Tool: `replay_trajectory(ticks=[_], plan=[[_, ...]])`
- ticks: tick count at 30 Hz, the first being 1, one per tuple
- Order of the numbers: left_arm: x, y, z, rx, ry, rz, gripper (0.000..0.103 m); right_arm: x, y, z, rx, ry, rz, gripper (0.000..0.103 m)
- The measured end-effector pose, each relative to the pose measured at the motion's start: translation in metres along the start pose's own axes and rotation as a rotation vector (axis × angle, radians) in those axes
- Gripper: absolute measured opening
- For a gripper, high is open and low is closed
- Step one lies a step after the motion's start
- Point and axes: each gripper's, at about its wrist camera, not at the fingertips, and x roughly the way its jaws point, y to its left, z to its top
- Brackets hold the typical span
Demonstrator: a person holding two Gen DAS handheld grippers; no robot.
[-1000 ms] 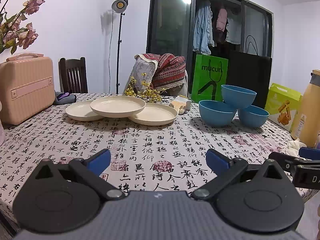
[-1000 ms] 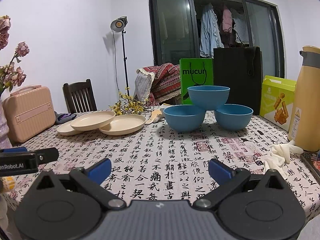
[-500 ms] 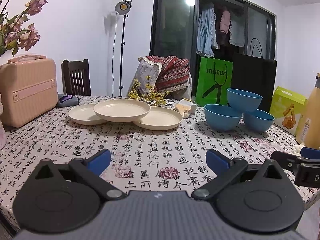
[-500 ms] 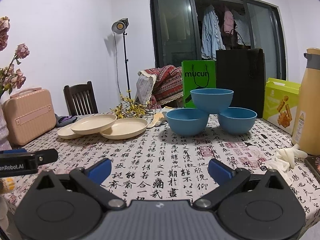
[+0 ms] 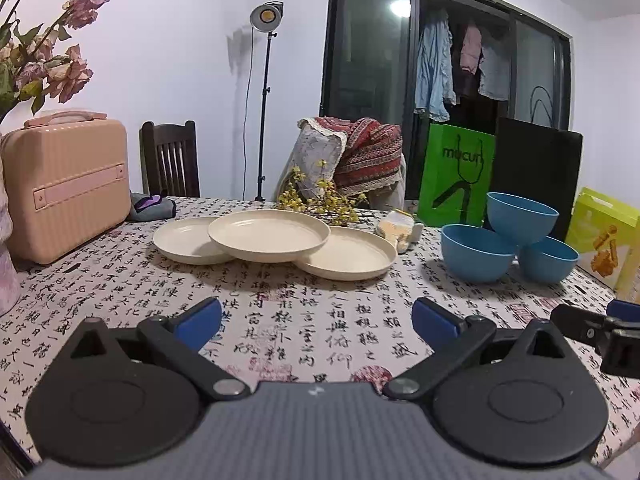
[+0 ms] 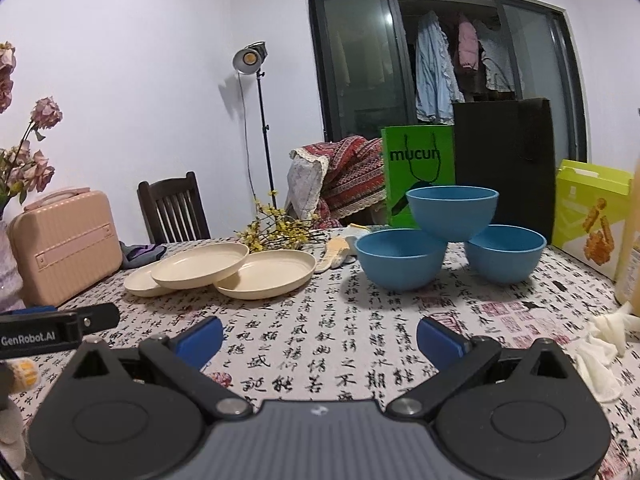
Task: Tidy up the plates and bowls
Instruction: 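Move both open grippers toward the overlapping cream plates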
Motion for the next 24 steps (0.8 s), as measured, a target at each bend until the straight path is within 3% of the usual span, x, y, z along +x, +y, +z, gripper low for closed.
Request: replay_trajectory(ticks=[24], plan=[[0.064,0.040,0.041,-0.019,-0.002,0.051,0.103,0.084,0.034,0.035,-0.045,-0.008,0.037,0.103]])
